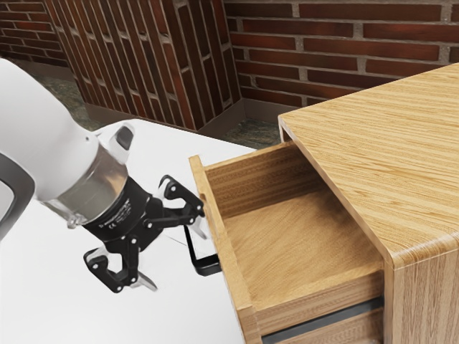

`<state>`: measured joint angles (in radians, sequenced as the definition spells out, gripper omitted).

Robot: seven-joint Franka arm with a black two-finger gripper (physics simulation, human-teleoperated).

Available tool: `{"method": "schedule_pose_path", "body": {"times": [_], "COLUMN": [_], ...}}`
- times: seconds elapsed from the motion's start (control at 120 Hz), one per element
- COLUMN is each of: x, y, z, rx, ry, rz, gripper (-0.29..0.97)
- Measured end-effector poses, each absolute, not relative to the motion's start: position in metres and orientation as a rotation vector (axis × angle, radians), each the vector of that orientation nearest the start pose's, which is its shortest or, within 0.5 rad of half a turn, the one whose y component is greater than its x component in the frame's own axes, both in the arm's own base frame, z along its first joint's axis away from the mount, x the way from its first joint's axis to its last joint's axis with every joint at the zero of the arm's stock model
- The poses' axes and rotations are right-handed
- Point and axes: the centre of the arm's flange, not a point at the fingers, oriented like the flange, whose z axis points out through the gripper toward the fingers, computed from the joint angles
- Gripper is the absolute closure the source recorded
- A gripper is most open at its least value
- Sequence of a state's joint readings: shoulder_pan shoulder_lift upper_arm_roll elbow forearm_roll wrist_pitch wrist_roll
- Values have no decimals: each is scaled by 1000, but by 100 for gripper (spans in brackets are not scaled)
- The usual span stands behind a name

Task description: Pull the drawer handle with one arm to open the drawer

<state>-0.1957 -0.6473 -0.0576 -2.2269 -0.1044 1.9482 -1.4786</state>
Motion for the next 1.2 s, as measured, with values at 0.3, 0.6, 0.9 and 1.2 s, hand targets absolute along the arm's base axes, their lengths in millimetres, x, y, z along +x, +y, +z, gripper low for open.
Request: {"method": "schedule_pose_path", "body": {"times": [0.3,0.6,0.9,1.2], "x": [337,321,319,267], "y": [-93,-76,-74,-48], "z": [645,643,652,796], "rx": [-2794,-2777,-2787,-2943], "ry": [-2050,-2082,-2078,-1938], "rz": [-336,-308,-324,-910], "gripper": [0,0,0,0]}}
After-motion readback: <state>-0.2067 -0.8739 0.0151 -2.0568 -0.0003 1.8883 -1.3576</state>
